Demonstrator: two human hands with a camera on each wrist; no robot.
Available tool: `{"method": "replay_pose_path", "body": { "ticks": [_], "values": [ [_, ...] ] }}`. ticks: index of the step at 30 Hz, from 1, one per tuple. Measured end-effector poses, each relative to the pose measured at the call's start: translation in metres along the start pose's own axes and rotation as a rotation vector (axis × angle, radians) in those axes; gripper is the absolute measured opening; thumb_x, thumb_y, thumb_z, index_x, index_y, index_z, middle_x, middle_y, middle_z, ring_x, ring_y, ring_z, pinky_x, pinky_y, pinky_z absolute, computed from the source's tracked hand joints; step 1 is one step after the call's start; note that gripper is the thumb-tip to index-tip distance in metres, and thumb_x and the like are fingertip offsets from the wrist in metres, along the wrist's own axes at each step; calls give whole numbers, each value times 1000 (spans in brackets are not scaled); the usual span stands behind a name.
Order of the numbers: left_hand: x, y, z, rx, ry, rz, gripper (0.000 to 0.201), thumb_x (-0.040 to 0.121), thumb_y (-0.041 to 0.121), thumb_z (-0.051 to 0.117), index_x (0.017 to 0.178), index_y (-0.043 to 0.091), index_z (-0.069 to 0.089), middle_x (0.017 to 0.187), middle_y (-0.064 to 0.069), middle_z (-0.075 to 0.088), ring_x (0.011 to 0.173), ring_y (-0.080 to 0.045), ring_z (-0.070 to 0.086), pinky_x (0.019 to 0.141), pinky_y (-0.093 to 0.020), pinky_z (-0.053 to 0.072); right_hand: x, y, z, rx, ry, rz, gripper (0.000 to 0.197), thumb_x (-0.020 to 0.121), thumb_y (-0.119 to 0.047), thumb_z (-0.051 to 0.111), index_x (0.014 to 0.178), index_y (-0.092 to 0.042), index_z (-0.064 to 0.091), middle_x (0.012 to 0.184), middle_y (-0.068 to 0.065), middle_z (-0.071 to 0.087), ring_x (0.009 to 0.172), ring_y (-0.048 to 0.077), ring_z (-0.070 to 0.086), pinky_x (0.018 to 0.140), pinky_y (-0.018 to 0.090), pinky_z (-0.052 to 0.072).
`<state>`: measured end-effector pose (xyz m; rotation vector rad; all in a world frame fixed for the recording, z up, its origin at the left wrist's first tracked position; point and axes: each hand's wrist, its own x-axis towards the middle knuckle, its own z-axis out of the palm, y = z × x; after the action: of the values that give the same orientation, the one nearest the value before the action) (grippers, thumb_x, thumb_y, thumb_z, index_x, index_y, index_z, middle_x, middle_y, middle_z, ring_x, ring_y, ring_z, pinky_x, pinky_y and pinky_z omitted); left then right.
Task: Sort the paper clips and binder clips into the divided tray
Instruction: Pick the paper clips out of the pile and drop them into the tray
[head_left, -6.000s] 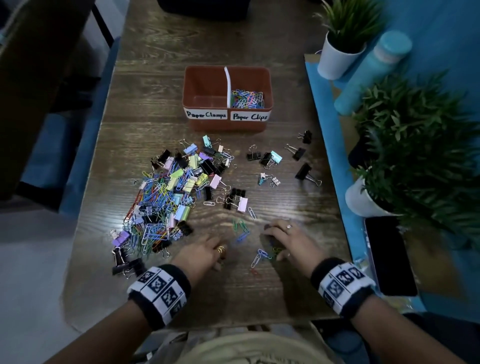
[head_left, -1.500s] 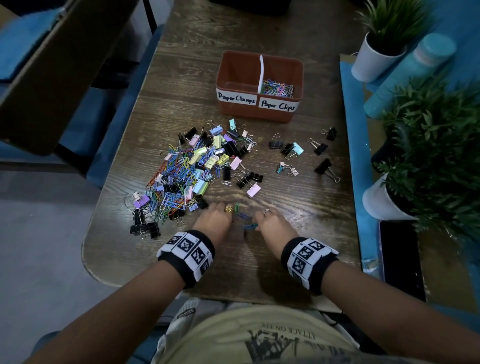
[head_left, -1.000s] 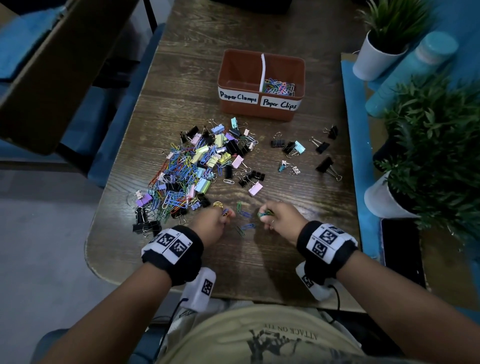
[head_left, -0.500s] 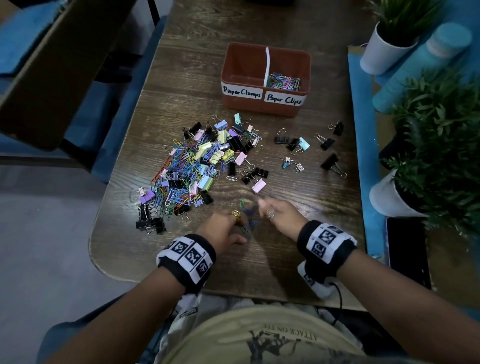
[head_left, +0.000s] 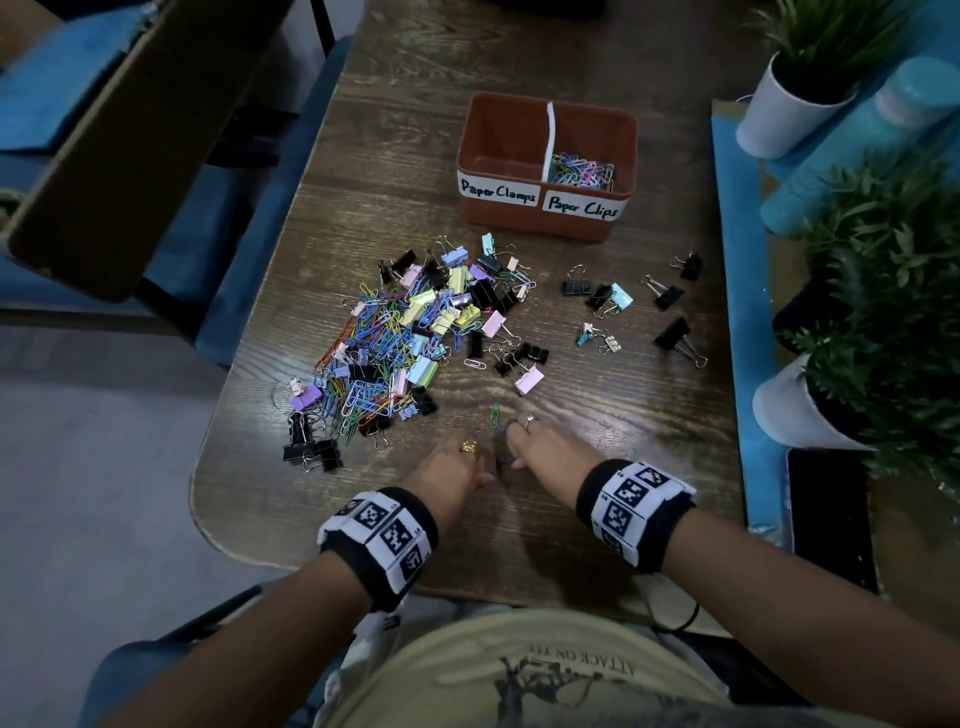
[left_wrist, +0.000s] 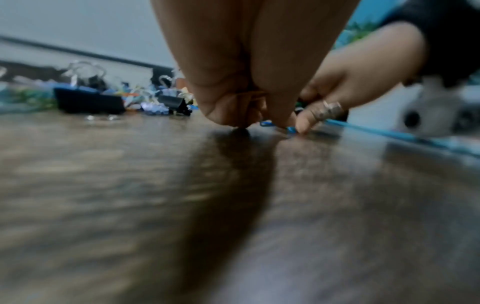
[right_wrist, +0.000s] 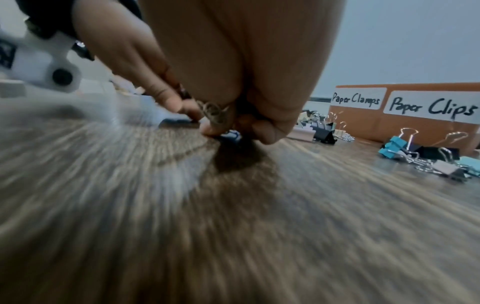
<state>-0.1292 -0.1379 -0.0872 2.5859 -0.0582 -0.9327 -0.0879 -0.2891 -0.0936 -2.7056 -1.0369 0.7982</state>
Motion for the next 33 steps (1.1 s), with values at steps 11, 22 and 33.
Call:
{"method": "replay_pose_path", "body": {
  "ticks": [11,22,33],
  "values": [
    [6,-3,-35,-365,268,13,21,92,7,52,111,2,59,99,-18,68,93,-30,64,81,-28,43,-1,7,1,209,92,64,14,89,-19,57,100,-11,53,110,7,52,97,24,52,83,34,44],
    [28,0,-26,-493,250,-103,39,100,21,38,94,-7,66,78,-16,64,81,-30,59,72,-33,41,-1,12,-13,318,138,167,10,94,-5,43,101,-13,45,96,11,61,93,25,60,75,35,46],
    [44,8,-51,-129,432,-203,41,98,35,38,110,3,60,111,-17,58,103,-33,57,84,-38,46,37,17,-30,-114,15,-51,39,88,-32,56,120,-13,46,124,10,49,116,27,45,97,39,36]
  ]
}}
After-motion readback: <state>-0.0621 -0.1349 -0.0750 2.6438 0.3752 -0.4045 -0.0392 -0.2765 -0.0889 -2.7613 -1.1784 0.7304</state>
